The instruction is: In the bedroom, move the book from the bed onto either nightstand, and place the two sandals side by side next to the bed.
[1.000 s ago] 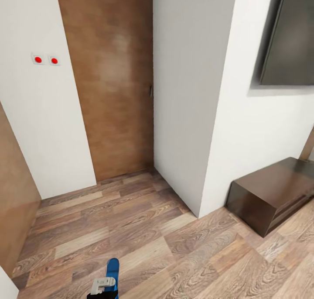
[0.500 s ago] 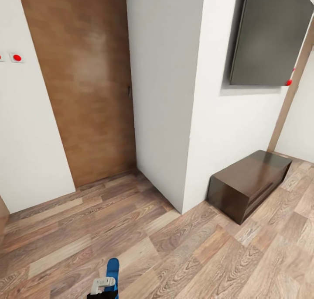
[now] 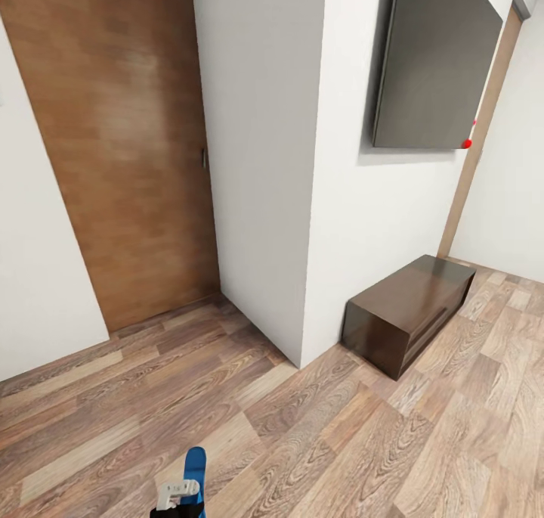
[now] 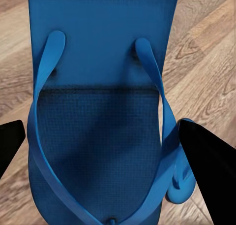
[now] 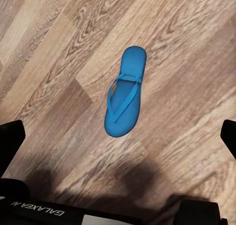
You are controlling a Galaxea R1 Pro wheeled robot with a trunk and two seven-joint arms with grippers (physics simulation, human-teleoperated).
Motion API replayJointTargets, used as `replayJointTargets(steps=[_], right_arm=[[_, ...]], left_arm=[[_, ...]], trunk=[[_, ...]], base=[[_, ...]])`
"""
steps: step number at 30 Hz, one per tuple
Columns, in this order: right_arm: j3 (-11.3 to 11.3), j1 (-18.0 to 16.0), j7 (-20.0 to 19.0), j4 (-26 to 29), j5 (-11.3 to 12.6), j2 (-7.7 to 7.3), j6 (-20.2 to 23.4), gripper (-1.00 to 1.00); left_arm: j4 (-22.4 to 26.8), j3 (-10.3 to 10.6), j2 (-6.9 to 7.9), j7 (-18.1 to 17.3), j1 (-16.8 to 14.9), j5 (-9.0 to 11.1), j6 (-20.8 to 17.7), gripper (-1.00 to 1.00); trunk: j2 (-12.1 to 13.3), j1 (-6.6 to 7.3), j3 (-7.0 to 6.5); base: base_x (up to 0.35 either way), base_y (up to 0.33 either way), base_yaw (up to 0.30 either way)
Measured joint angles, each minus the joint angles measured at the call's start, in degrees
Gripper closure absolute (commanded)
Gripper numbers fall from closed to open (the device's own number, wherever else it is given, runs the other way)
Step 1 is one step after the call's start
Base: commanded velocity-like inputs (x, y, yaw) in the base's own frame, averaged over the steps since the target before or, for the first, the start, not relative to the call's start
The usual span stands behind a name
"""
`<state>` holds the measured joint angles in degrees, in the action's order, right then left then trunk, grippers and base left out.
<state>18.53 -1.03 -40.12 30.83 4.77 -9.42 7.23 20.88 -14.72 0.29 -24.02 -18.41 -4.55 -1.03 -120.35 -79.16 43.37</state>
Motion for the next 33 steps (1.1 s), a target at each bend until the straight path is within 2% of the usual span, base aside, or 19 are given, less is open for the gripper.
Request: replayJointTargets(steps=[12,15,17,19,21,23,25,28,33], right_arm=[[-0.1,0.0,0.0,0.1,0.0,0.0,0.0,-1.0],[0.0,0.0,0.0,0.1,0.0,0.0,0.0,-1.0],[0.0,0.0,0.0,0.1,0.0,0.0,0.0,-1.0],[0.0,0.0,0.0,0.1,0.0,0.0,0.0,-1.0],[0.0,0.0,0.0,0.1,0.0,0.0,0.0,-1.0],[0.0,0.0,0.0,0.1,0.0,0.0,0.0,-1.0],[0.0,0.0,0.0,0.1,0.0,0.0,0.0,-1.0],[0.0,0.0,0.0,0.5,-0.1,0.0,0.0,-1.0],[0.1,0.0,0.2,1.3,-0.1,0.09,0.5,-1.0]], left_arm=[[0.3,0.1,0.02,-0.1,0.0,0.0,0.1,1.0],[1.6,0.1,0.03,0.2,-0.3,0.0,-0.2,1.0],[4.3,0.0,0.06,0.2,-0.6,0.1,-0.9,1.0],[7.4,0.0,0.04,0.2,-1.2,0.1,-3.0,1.0],[10.7,0.0,0.04,0.2,-2.4,0.1,-7.2,1.0],[14.6,-0.1,0.03,0.2,-4.5,0.3,-13.8,1.0],[16.5,-0.1,0.03,0.1,-5.6,0.3,-17.4,1.0],[18.0,-0.1,0.0,0.1,-6.4,0.2,-19.9,1.0],[18.6,0.0,-0.05,0.0,-6.7,0.1,-20.3,1.0]], trunk=[[0.0,0.0,0.0],[0.0,0.0,0.0],[0.0,0.0,-0.01],[0.0,0.0,-0.01],[0.0,0.0,-0.01],[0.0,0.0,-0.02],[0.0,0.0,-0.01],[0.0,0.0,-0.01],[0.0,0.0,0.0]], base=[[0.0,0.0,0.0],[0.0,0.0,0.0],[0.0,0.0,0.0],[0.0,0.0,0.0],[0.0,0.0,0.0],[0.0,0.0,0.0],[0.0,0.0,0.0],[0.0,0.0,0.0],[0.0,0.0,0.0]])
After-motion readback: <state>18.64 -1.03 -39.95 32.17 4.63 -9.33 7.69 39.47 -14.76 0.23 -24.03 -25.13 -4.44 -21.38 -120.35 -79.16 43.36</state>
